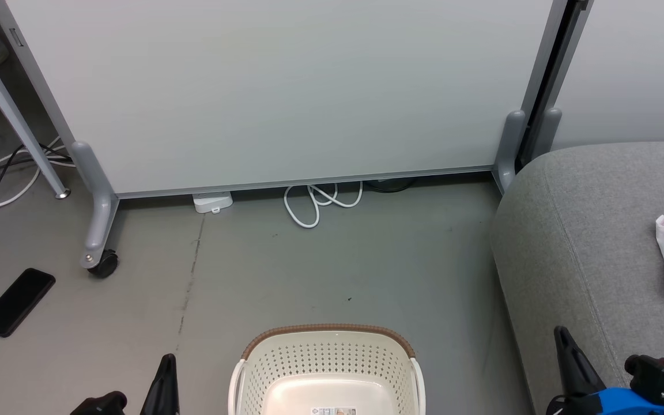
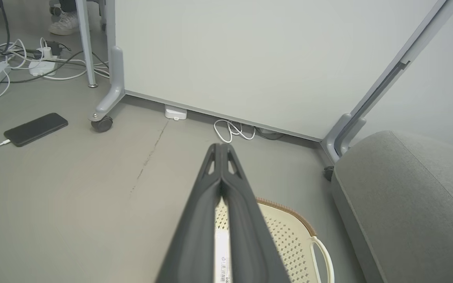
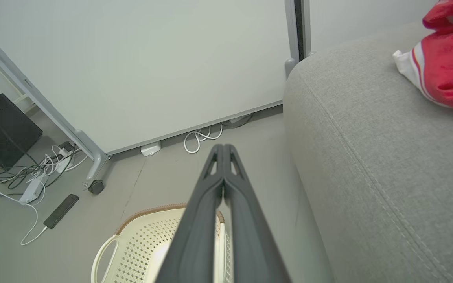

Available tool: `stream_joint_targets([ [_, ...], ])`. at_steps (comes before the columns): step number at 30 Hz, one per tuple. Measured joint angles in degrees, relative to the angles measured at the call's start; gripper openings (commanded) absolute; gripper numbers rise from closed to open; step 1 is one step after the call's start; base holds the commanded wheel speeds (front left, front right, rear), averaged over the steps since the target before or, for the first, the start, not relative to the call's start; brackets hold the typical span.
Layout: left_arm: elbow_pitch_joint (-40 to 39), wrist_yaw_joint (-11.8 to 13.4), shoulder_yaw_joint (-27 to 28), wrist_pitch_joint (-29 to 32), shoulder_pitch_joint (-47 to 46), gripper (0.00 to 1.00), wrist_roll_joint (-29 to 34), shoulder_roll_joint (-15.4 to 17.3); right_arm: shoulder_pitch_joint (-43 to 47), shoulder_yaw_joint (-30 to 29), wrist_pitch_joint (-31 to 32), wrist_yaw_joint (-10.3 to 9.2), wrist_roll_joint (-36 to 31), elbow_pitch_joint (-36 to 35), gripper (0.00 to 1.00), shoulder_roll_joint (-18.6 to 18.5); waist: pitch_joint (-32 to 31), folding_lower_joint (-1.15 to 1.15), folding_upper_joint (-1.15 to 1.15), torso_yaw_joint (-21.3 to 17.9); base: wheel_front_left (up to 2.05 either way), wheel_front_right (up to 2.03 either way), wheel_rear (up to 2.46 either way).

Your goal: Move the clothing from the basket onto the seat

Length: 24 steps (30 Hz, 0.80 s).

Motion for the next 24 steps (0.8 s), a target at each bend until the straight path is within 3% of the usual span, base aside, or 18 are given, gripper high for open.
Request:
stream_joint_targets([
  [24, -3.05, 0.00, 2.66, 5.47, -2.58, 0.00, -21.80, -0.12, -1.92, -0.37, 3.98, -0.01, 22.65, -1.16, 0.00, 0.00, 0.40, 0.00, 0.00, -0.62, 0.00, 0.00, 0.00],
])
